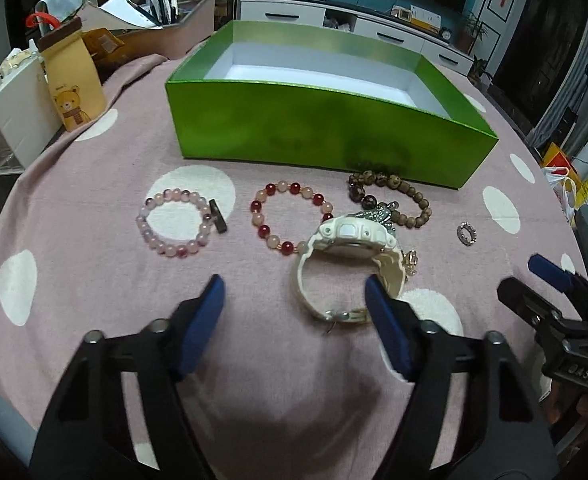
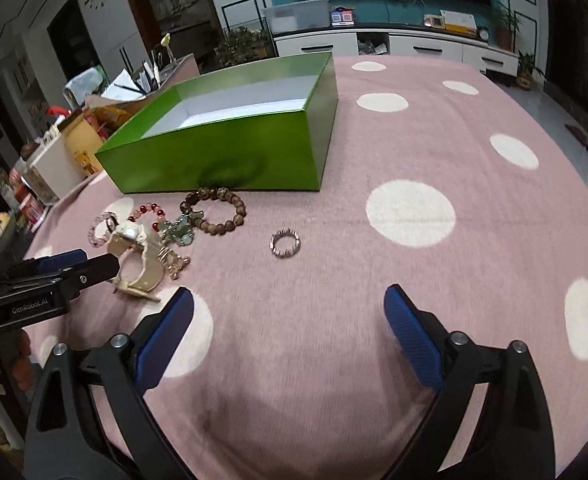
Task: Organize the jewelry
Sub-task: 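Grasp the white watch with the left tool while the right tool grasps the silver ring, then carry the white watch and ring into the green box and open both tools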
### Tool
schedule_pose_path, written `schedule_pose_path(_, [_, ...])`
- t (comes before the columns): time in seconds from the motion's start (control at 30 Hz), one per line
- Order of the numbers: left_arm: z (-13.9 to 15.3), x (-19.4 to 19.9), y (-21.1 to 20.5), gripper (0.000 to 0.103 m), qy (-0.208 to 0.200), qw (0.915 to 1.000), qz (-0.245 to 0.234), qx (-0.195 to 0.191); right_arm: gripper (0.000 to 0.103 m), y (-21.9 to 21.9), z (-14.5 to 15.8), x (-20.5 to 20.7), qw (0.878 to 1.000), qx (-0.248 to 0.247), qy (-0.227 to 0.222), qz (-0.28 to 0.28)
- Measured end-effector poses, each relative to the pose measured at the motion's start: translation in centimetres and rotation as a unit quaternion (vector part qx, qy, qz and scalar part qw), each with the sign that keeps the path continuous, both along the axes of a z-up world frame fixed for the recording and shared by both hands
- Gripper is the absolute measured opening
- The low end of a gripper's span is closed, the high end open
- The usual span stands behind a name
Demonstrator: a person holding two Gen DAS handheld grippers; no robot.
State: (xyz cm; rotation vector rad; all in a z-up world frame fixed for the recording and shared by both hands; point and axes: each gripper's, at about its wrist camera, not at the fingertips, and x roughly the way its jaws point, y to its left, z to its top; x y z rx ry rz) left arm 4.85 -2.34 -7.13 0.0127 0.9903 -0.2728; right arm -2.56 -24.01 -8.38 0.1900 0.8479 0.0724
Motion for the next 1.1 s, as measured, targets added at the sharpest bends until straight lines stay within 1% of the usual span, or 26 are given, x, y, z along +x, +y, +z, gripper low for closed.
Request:
schedule_pose_path(0.03, [-0.1,0.2,-0.1,0.059,0.003,1.0000,-0.001,0.000,0.088,0.0,-0.2,0.5,1.000,-0.003,0.003,0.002])
schedule_pose_path(0.07, [-0.3,0.3,-0.2,0.055,0.005,1.0000,-0.001,0.003,0.084,0.0,-0.3,0.7,1.000,-0.005,0.005,0.003])
schedule_pose_path(0.1, [-0.5,0.5,-0.4,0.053,0.008,1.0000,-0.002,0.005,0.079,0.0,-0.5,1.2,1.000,-0.009,0.011,0.004])
schedule_pose_path(0.13, [-0.6,0.6,-0.4,0.049,0.010,0.9999,-0.003,0.005,0.077,0.0,-0.6,1.5,1.000,-0.010,0.013,0.005])
schedule_pose_path(0.17, [-0.7,0.7,-0.5,0.045,0.012,0.9999,-0.004,0.006,0.074,0.1,-0.8,1.9,1.000,-0.012,0.017,0.009])
schedule_pose_path(0.2, [-0.8,0.8,-0.6,0.043,0.013,0.9999,-0.004,0.008,0.070,0.2,-1.0,2.2,1.000,-0.016,0.021,0.010])
schedule_pose_path(0.27, [-1.0,1.0,-0.8,0.031,0.015,0.9998,-0.003,0.012,0.066,0.4,-1.3,2.8,0.999,-0.021,0.027,0.016])
schedule_pose_path(0.3, [-1.1,1.1,-0.9,0.029,0.017,0.9997,-0.003,0.015,0.062,0.6,-1.3,3.1,0.999,-0.028,0.025,0.018])
schedule_pose_path(0.33, [-1.2,1.2,-1.0,0.023,0.018,0.9997,-0.003,0.019,0.060,0.7,-1.2,3.3,0.999,-0.032,0.025,0.020])
schedule_pose_path(0.47, [-1.2,1.2,-1.4,0.016,0.017,0.9995,-0.008,0.026,0.045,1.1,-1.2,4.2,0.998,-0.041,0.026,0.029])
schedule_pose_path(0.53, [-1.2,1.2,-1.6,0.015,0.015,0.9993,-0.009,0.033,0.037,1.4,-1.2,4.3,0.998,-0.051,0.025,0.034])
schedule_pose_path(0.6, [-1.2,1.2,-1.7,0.014,0.012,0.9992,-0.009,0.037,0.026,1.6,-1.2,4.4,0.997,-0.061,0.024,0.036])
schedule_pose_path(0.67, [-1.2,1.3,-1.7,0.011,0.011,0.9992,-0.006,0.039,0.020,1.7,-1.2,4.5,0.997,-0.066,0.023,0.039])
schedule_pose_path(0.77, [-1.2,1.3,-1.7,0.008,0.010,0.9991,-0.005,0.041,0.020,1.7,-1.2,4.5,0.997,-0.066,0.021,0.041])
schedule_pose_path(1.1, [-0.8,0.7,-1.5,0.007,0.001,0.9990,-0.005,0.043,0.020,1.6,-0.2,3.4,0.998,-0.051,0.008,0.037])
